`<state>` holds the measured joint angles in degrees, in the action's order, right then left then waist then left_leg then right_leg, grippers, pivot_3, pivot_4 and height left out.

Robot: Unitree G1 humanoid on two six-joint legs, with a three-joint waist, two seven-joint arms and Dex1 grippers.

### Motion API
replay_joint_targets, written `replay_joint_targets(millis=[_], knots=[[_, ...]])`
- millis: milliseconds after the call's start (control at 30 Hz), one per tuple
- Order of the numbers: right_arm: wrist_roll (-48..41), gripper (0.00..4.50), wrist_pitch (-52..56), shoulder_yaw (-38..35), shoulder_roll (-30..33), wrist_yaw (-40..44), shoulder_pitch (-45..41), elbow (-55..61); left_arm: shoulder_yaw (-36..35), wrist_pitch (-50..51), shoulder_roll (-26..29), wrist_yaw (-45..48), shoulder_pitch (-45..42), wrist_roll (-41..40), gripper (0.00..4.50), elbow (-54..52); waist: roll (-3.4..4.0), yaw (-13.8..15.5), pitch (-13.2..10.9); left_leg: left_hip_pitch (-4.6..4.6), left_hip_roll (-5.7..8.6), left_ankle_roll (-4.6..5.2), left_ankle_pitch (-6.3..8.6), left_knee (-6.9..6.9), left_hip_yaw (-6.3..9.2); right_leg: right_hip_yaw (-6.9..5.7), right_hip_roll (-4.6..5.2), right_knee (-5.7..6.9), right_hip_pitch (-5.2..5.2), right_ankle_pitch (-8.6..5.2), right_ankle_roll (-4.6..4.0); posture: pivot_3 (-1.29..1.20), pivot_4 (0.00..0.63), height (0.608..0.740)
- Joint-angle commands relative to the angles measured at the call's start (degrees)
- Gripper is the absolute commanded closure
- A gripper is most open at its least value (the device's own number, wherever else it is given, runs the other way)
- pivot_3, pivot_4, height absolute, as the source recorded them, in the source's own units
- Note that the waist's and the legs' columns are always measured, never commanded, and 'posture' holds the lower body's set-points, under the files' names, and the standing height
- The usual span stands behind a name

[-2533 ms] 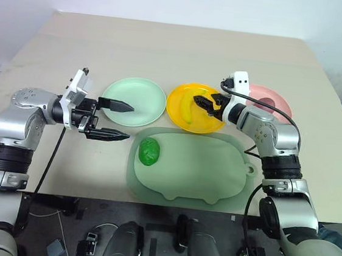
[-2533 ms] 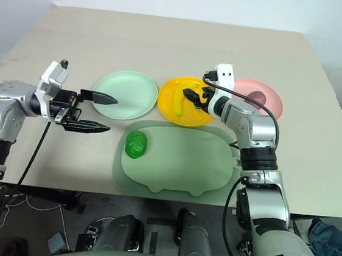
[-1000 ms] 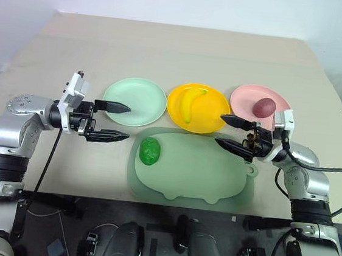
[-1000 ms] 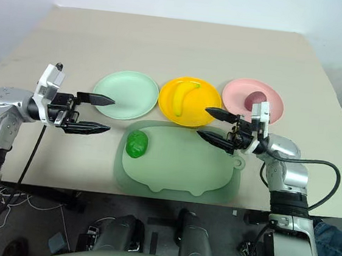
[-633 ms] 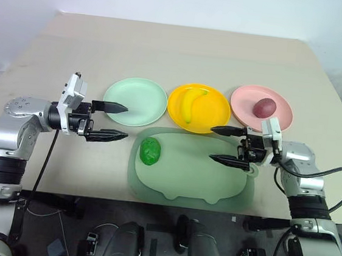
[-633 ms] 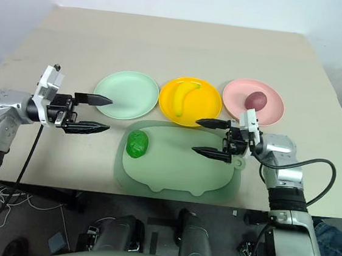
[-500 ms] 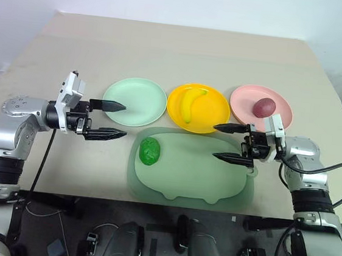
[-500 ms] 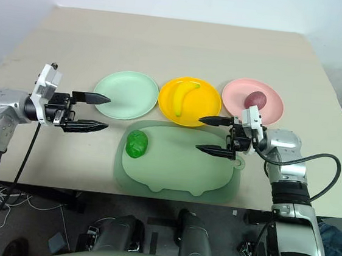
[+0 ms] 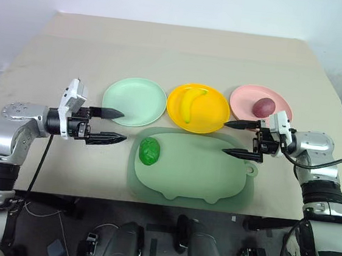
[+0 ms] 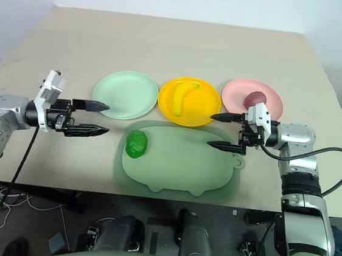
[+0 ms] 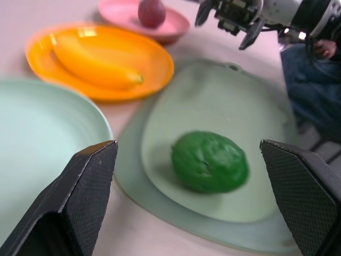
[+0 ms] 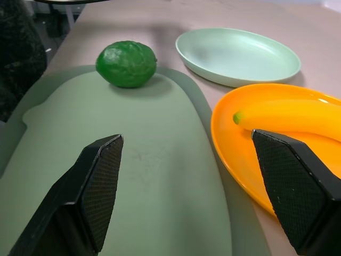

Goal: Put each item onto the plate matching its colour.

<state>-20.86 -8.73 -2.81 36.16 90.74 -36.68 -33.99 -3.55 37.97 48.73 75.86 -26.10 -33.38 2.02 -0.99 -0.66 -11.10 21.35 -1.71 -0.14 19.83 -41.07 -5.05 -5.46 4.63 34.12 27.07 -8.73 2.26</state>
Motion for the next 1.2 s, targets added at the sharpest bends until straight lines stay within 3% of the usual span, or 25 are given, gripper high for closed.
replay_joint_targets(millis=[33,333,433,967,1200], knots=[[-0.3,0.44,-0.9,-1.3,0.4,-1.3,-1.1,0.8,0.8,9.2,0.6,-4.6,0.8,-3.2,0.0,-8.7,0.0,0.1,0.0,0.01,0.0,0.0,0.0,0.0,0.03,0.0,0.0,0.0,0.0,0.0,0.0,0.0,0.15,0.74],[-0.5,0.44,-0.8,-1.0,-0.1,-2.2,-0.4,1.6,-3.3,14.8,-3.0,-15.3,4.5,-7.9,0.0,-19.0,0.0,0.0,0.0,-0.01,-0.01,-0.05,-0.03,0.0,0.17,0.02,0.0,0.0,0.0,0.0,-0.01,0.0,0.15,0.74],[-1.1,0.44,0.0,-1.0,-0.5,-2.2,-1.0,1.8,-0.8,10.1,-3.1,-16.6,6.4,-4.1,0.0,-21.3,0.0,0.1,0.0,-0.03,0.0,-0.07,-0.04,-0.01,0.17,0.02,0.0,0.0,-0.01,0.0,-0.01,0.0,0.15,0.74],[-0.8,0.44,0.3,-0.9,-0.6,-2.9,-0.7,3.1,6.5,7.8,-7.3,-22.8,7.9,-0.5,0.0,-24.3,0.0,0.1,0.0,-0.08,0.03,-0.07,-0.04,-0.01,0.17,0.02,0.01,-0.01,-0.1,0.0,-0.01,0.0,0.15,0.74],[-0.7,0.44,0.5,-1.0,-0.1,-3.4,-0.5,4.0,11.2,2.7,-7.1,-23.7,9.8,5.6,0.0,-23.8,0.0,0.1,0.0,-0.1,0.03,-0.07,-0.04,0.0,0.17,0.02,0.0,-0.01,-0.11,0.0,-0.01,0.0,0.15,0.74]])
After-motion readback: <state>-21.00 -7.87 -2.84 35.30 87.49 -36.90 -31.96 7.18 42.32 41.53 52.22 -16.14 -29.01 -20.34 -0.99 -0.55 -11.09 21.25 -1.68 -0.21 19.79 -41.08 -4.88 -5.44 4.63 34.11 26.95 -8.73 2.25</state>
